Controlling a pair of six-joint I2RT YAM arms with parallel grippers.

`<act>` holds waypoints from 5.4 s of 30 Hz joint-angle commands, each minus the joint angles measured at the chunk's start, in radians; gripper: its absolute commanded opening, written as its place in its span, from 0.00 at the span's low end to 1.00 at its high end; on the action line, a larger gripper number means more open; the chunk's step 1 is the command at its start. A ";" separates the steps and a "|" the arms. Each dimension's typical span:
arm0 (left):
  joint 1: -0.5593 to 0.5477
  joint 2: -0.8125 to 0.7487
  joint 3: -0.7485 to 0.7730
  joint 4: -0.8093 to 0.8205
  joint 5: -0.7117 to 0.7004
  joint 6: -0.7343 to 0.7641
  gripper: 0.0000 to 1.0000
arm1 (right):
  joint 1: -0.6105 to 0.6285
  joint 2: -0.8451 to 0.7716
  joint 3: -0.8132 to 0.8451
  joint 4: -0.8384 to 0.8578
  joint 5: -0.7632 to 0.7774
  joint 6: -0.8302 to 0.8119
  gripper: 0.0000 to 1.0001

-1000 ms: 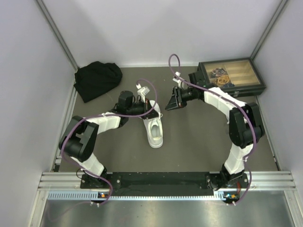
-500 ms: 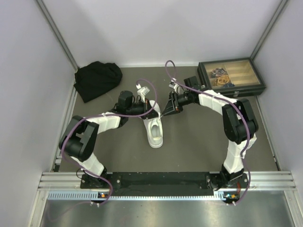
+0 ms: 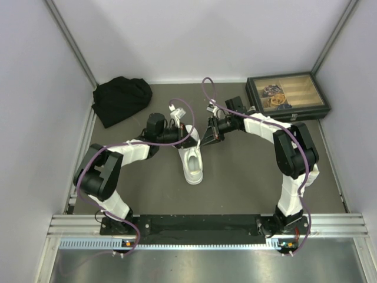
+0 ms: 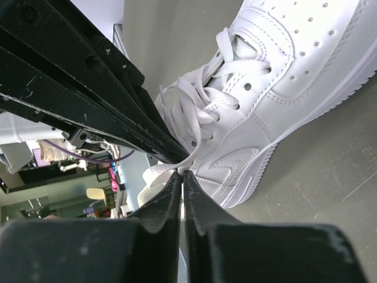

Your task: Tie the shoes

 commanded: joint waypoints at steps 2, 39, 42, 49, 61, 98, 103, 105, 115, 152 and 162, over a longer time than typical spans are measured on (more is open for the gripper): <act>0.000 0.010 -0.016 -0.025 0.022 0.027 0.00 | 0.005 -0.018 0.011 0.024 0.000 -0.033 0.00; 0.335 0.275 0.445 -0.832 -0.482 1.044 0.47 | -0.027 -0.240 0.132 -0.265 0.376 -0.308 0.00; 0.333 0.302 0.458 -0.850 -0.481 1.063 0.25 | -0.026 -0.240 0.143 -0.268 0.379 -0.310 0.00; 0.374 0.243 0.449 -0.942 -0.406 1.082 0.00 | -0.027 -0.268 0.137 -0.243 0.417 -0.307 0.00; 0.648 -0.172 0.539 -1.200 -0.136 1.064 0.00 | -0.027 -0.295 0.111 -0.174 0.491 -0.301 0.00; 0.230 0.364 0.685 -1.332 -0.128 2.137 0.66 | -0.029 -0.309 0.081 -0.159 0.463 -0.262 0.00; 0.221 0.415 0.688 -1.306 -0.189 2.174 0.53 | -0.035 -0.311 0.063 -0.153 0.482 -0.262 0.00; 0.215 0.426 0.682 -1.314 -0.204 2.200 0.44 | -0.037 -0.309 0.060 -0.148 0.483 -0.264 0.00; 0.212 0.230 0.616 -1.461 -0.208 2.193 0.00 | -0.038 -0.304 0.055 -0.127 0.482 -0.267 0.00; -0.373 -0.146 0.533 -0.691 -0.047 0.835 0.37 | -0.011 -0.174 0.108 0.139 0.302 -0.139 0.00; 0.095 -0.395 0.252 -0.529 -0.080 0.344 0.73 | 0.042 -0.189 0.106 0.257 0.216 -0.084 0.00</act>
